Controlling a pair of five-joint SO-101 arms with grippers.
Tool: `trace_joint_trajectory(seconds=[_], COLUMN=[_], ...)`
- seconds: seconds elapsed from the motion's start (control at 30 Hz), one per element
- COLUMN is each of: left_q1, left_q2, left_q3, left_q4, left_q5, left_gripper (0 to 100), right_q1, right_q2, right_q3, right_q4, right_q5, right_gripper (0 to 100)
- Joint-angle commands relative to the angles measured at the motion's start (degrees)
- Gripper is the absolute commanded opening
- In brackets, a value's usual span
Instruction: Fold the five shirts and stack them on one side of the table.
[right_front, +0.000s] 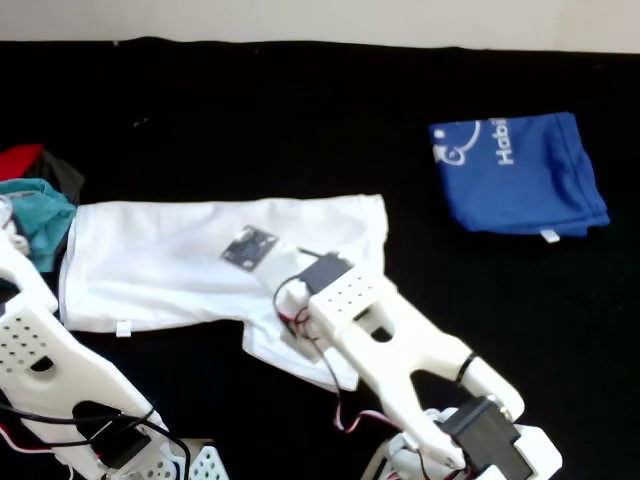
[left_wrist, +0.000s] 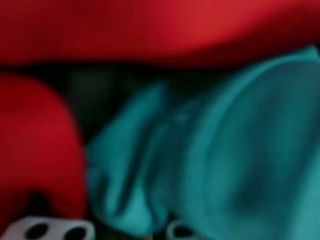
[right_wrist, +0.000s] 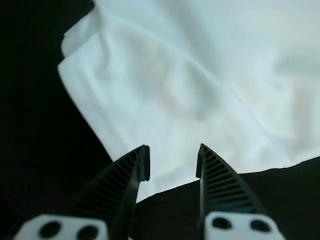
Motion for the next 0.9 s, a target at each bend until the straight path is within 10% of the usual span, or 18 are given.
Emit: trace_joint_trajectory(seconds=[0.0, 0.4, 0.87], left_q1=[-8.04, -17.45, 0.57], left_q2=[6.99, 23.69, 9.45], left_q3=[-15.16, -57.80, -60.44], left_q4=[-2.64, 6.86, 31.65], left_q5=[-1.23, -5.89, 5.98], left_gripper=[1, 1, 1], right_q1=[7.25, 13.67, 30.37], right_q2=[-1.36, 13.93, 34.95], right_q3=[-2.33, -12.00, -28.70], right_q4=[-5.93, -10.33, -6.37], right_q5=[-0.44, -0.44, 6.51], right_gripper=[15.9, 15.9, 5.2])
